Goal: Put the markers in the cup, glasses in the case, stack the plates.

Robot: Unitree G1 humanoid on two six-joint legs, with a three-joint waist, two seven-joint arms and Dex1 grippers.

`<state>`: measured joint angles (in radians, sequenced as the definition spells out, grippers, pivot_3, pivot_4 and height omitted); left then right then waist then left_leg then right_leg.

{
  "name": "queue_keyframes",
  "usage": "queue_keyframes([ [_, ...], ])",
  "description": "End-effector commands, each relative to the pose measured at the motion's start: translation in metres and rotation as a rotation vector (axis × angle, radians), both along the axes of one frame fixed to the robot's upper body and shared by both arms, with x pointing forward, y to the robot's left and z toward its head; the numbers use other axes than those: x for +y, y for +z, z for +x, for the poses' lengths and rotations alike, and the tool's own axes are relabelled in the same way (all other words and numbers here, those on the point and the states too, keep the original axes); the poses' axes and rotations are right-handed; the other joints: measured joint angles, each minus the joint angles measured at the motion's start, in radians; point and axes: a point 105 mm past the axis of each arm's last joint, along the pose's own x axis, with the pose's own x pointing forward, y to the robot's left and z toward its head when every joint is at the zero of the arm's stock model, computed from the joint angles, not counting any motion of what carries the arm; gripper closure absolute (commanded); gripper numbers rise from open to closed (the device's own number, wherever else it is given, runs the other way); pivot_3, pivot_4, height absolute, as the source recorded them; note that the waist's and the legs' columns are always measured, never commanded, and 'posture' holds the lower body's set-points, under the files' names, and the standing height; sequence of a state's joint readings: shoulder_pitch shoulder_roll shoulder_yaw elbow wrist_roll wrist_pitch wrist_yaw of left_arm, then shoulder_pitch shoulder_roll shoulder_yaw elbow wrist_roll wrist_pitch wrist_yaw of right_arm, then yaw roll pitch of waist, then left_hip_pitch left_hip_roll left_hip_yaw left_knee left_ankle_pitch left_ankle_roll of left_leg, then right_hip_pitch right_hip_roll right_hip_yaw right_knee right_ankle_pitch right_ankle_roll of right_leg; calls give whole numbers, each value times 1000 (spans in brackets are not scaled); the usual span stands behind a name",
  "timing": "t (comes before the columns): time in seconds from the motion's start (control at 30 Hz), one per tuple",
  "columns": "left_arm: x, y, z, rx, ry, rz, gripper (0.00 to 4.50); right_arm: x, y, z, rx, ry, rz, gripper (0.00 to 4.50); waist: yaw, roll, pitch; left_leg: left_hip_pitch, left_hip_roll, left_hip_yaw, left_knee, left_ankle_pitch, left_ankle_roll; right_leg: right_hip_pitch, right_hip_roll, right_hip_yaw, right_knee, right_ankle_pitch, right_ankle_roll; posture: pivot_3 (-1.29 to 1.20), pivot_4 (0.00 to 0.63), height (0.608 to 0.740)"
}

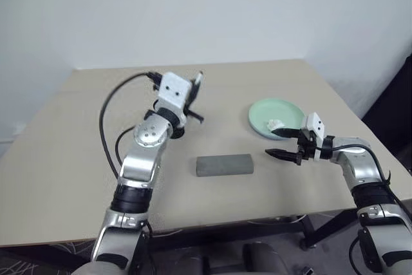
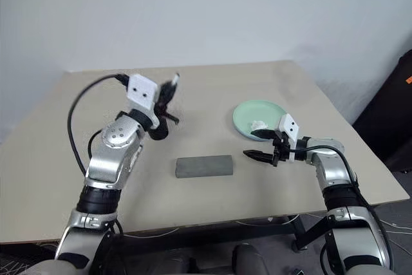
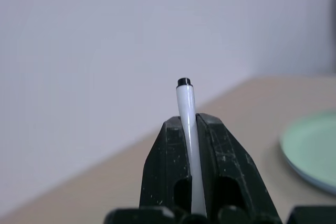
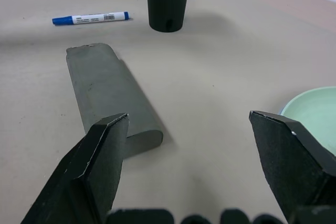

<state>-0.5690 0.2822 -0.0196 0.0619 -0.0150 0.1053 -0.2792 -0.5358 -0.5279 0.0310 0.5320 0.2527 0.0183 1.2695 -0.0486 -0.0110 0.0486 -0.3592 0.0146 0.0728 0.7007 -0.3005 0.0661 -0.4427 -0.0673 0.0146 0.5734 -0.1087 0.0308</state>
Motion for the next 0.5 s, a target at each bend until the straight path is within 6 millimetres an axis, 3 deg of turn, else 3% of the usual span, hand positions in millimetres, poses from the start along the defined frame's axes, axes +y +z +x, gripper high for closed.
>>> queue_keyframes([
  [0.03, 20, 22, 10, -172, 94, 18, 4463, 3, 16, 4, -58, 14, 17, 509, 0, 0, 0, 0, 0, 0, 0, 0, 0, 0, 0, 0, 0, 0, 0, 0, 0, 740],
  [0.2, 33, 15, 31, -211, 150, 10, 4463, 1, 15, 4, -57, 10, 15, 509, 1, 0, 0, -1, 0, 0, 0, 0, 0, 0, 0, -1, -1, 1, 1, 0, 0, 740],
  [0.5, 30, -2, 51, -197, 162, 15, 4463, -2, 16, 4, -62, 0, 13, 509, 0, 0, 0, -2, -1, 1, 0, 0, 0, 0, -1, -2, -1, 2, 2, 0, 0, 740],
])
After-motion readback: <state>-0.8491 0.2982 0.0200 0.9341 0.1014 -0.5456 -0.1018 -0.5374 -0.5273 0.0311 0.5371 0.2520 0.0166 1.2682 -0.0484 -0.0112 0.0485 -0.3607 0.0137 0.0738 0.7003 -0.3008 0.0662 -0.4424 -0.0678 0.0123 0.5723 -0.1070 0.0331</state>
